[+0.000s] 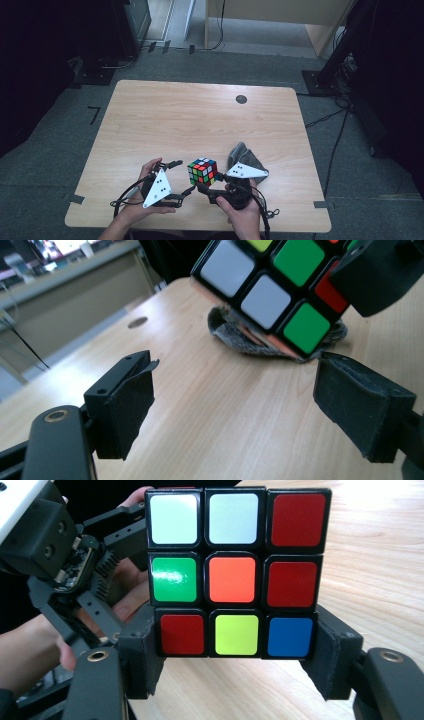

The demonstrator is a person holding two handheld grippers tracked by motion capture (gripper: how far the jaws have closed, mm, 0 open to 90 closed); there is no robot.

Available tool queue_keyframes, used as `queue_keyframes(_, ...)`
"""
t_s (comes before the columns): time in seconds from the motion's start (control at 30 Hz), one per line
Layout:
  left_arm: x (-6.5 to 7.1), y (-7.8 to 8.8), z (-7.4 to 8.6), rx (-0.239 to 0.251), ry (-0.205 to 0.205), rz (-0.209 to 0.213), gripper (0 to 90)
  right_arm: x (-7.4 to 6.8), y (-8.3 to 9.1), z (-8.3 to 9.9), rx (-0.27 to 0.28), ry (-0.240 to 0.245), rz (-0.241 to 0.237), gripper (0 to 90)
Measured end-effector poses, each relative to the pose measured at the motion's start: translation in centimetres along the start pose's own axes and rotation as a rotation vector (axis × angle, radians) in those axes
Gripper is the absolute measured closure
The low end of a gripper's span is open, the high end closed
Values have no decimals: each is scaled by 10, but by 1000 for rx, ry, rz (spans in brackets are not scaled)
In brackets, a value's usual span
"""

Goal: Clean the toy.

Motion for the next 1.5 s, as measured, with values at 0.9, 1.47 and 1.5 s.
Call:
queue_keyframes(0.9,-10,-3,7,-18,120,69,323,48,43,-20,90,-55,159,246)
queue_keyframes(1.47,-20,-1,13,-47,297,127,325,142,10,57,-139,-1,579,407)
queue_keyframes(1.5,-21,-1,12,-38,311,128,325,143,10,57,-137,-1,577,432)
Point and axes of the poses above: each handheld gripper's, and its own axes: y roughly backward along the jaws, z roughly out of its underside, x roughly to its right, the point moved 7 cm from there along -y, roughly forward along the jaws, and after that the axes turned 2 degrees about y, right-handed, at the moved point
